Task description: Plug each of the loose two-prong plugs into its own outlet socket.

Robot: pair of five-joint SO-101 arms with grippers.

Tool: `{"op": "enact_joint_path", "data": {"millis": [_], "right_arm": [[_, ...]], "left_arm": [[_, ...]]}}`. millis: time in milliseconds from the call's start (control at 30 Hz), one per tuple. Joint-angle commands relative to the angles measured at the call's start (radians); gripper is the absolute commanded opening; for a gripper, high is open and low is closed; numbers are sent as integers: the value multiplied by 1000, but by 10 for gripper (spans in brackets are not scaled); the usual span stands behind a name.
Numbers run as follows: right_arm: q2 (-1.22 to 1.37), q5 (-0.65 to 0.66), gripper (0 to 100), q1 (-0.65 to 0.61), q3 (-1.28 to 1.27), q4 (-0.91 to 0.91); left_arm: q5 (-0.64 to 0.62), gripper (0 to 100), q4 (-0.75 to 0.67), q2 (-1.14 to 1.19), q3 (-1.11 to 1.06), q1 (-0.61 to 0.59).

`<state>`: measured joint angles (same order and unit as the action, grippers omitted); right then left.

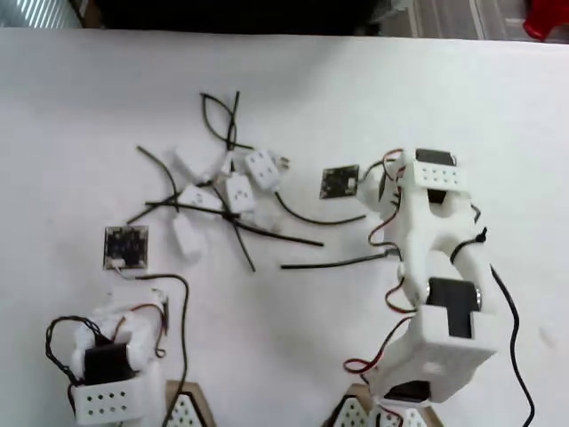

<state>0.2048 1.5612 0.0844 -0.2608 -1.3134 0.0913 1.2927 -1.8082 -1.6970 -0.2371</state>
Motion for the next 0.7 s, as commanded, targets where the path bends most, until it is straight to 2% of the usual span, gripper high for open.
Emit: {"op": "enact_joint_path", "data": {"millis": [0,167,467,667], "right_arm": [[16,11,269,31,5,35],[41,83,269,93,0,41],[47,86,269,105,0,-51],[77,86,269,114,-55,67]], "left_arm": [[9,46,-9,-4,3,15],[9,46,-9,-4,3,15],[9,46,-9,-4,3,15],[9,46,-9,-4,3,15]]}}
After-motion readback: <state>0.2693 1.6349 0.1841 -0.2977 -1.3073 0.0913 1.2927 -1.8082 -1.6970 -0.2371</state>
